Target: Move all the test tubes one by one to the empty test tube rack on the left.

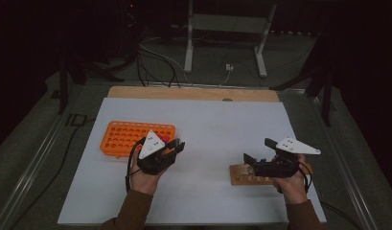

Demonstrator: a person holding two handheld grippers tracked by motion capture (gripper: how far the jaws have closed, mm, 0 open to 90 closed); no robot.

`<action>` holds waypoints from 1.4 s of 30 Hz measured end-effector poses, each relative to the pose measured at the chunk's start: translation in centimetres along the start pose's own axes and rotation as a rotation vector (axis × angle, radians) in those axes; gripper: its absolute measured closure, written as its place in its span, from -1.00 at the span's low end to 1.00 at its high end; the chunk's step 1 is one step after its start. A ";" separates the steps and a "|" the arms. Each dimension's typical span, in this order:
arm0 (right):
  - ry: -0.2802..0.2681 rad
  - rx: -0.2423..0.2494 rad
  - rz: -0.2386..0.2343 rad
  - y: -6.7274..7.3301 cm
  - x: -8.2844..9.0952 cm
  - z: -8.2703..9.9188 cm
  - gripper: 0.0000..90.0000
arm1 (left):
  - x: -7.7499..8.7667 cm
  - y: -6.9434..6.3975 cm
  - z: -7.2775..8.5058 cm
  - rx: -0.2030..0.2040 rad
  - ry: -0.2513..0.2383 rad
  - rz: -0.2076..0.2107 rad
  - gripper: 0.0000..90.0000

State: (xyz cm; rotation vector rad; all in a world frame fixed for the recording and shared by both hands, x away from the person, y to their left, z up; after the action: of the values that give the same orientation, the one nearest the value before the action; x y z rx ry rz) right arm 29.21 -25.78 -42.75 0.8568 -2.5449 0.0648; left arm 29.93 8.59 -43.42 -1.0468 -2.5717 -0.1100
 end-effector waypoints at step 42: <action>-0.016 -0.034 0.030 -1.2 1.0 0.3 -0.99 | 3.5 8.2 3.9 0.105 -0.012 -0.302 0.68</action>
State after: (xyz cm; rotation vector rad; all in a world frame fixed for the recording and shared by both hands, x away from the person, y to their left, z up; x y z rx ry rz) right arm 29.01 -27.35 -42.72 0.8093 -2.5667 0.0236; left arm 32.08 17.62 -46.35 -0.6187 -2.6960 -0.0440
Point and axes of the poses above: each handheld gripper's, and its own axes: x roughly backward along the jaws, z roughly out of its underside, y roughly to its left, the point moved 3 cm from there along -x, roughly forward along the jaws, and after that the axes turned 1 degree about y, right-handed, at the moved point
